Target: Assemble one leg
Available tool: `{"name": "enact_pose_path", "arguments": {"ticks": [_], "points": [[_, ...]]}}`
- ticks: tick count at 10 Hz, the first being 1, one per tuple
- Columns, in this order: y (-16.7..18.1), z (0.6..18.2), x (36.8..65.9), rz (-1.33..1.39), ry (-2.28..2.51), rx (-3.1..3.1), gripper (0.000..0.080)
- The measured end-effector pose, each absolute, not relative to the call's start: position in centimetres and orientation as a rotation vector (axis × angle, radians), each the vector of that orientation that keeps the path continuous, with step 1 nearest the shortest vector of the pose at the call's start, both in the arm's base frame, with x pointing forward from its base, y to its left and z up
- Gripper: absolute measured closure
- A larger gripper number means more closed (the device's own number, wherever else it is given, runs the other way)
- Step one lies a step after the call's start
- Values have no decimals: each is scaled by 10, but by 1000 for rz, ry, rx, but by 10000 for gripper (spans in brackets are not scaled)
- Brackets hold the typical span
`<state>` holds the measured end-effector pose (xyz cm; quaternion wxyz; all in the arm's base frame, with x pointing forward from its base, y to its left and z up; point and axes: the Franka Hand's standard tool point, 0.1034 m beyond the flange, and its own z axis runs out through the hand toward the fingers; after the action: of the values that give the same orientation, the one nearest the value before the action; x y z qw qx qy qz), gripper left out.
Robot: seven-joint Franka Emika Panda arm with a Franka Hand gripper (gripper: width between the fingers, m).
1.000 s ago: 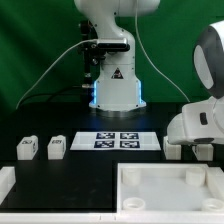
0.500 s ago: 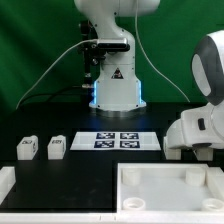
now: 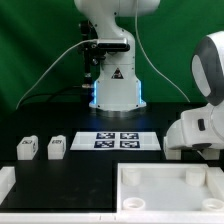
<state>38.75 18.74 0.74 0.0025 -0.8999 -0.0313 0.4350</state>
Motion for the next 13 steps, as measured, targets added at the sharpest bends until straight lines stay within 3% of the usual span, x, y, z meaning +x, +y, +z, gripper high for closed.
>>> {"name": "enact_pose_path", "arguments": {"ticks": [7,9,13], "points": [[185,11,393,1352,-139,-2813,508],[173,56,427,1290,-189,-2818,508],[137,114,493,752,-191,-2956,507]]}}
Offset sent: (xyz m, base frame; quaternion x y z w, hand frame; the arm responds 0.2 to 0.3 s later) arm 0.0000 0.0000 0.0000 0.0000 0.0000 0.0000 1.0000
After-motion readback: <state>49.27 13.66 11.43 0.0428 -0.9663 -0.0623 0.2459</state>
